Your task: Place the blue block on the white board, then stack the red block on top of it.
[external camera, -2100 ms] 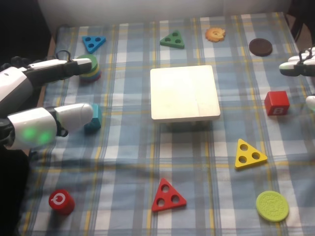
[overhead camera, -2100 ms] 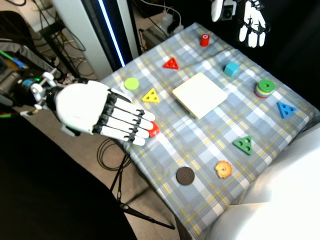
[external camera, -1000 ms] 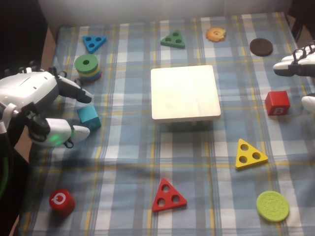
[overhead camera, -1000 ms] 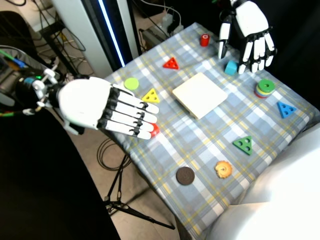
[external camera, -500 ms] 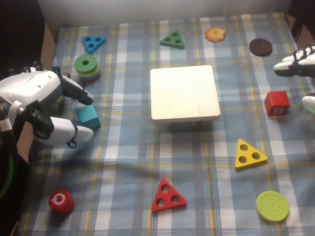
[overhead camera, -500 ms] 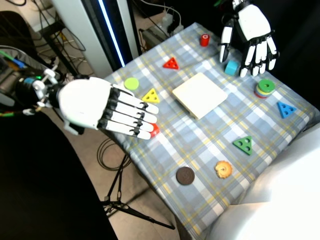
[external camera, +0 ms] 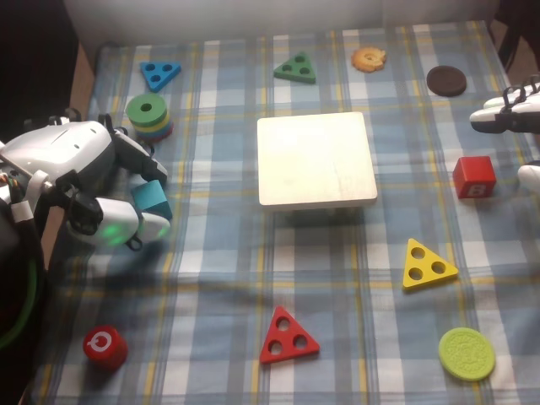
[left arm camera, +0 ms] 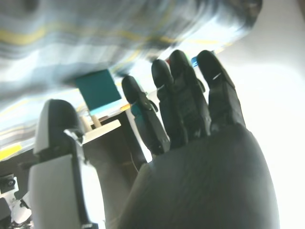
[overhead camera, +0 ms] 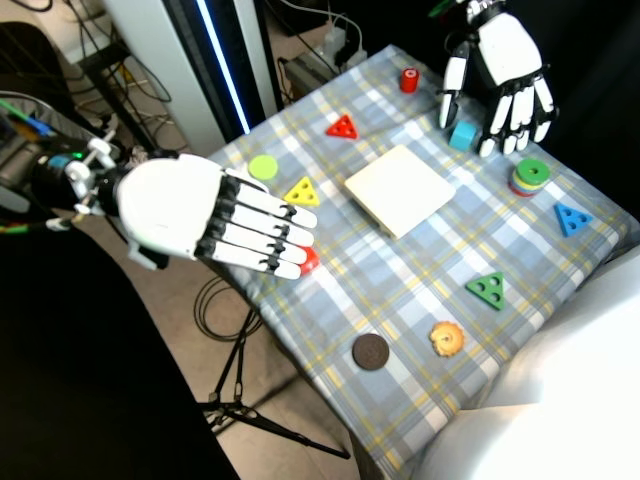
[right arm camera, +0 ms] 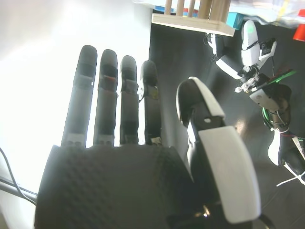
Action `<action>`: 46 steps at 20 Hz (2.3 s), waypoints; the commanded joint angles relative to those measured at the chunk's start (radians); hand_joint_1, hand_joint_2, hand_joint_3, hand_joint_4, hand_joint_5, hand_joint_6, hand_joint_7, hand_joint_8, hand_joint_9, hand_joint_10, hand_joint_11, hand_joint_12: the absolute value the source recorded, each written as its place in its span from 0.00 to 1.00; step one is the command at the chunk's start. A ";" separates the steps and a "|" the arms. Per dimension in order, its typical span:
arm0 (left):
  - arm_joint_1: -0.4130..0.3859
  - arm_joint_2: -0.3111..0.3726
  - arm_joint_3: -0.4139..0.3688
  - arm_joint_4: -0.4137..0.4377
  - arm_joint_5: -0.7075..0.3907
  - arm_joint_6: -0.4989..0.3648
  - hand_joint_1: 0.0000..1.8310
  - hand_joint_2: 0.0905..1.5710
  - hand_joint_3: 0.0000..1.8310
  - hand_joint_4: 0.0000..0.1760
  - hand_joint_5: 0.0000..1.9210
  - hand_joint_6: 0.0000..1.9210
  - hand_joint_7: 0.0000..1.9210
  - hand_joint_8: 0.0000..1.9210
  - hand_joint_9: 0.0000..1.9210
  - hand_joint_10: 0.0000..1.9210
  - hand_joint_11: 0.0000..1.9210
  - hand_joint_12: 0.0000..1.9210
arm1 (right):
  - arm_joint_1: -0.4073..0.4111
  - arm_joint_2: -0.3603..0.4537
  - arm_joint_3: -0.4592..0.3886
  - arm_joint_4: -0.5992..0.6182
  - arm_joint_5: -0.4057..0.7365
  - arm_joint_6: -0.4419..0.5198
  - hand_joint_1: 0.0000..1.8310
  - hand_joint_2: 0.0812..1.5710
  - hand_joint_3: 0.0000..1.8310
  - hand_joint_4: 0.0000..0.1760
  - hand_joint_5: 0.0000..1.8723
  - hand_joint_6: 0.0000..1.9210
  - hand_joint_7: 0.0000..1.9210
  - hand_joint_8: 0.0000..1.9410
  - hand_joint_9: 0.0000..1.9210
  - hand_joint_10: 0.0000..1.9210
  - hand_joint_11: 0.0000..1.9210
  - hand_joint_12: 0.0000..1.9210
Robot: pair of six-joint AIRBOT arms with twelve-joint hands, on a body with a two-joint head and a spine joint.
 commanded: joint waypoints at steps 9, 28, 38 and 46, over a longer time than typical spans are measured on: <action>-0.020 -0.006 0.014 0.024 -0.100 -0.003 0.56 0.68 0.00 1.00 0.53 0.48 0.37 0.01 0.28 0.01 0.00 0.42 | -0.004 0.001 0.004 0.023 0.122 0.013 0.29 0.91 0.00 0.00 0.28 0.00 0.30 0.00 0.29 0.00 0.24 0.09; -0.307 -0.084 -0.009 0.459 -0.040 -0.157 0.59 0.63 0.00 1.00 0.61 0.33 0.35 0.00 0.24 0.00 0.00 0.37 | -0.006 -0.004 0.010 0.021 0.122 0.013 0.24 0.92 0.00 0.00 0.28 0.00 0.30 0.00 0.29 0.00 0.24 0.09; -0.338 -0.210 0.105 0.454 0.134 -0.157 0.59 0.63 0.00 1.00 0.62 0.33 0.37 0.00 0.25 0.00 0.02 0.32 | 0.021 -0.006 0.015 -0.014 0.122 0.013 0.25 0.92 0.00 0.00 0.28 0.00 0.30 0.00 0.28 0.00 0.22 0.09; -0.350 -0.243 0.160 0.424 0.161 -0.158 0.60 0.63 0.00 0.72 0.61 0.34 0.37 0.00 0.26 0.00 0.00 0.39 | 0.022 -0.006 0.015 -0.019 0.122 0.015 0.27 0.91 0.00 0.00 0.28 0.00 0.30 0.00 0.29 0.00 0.23 0.09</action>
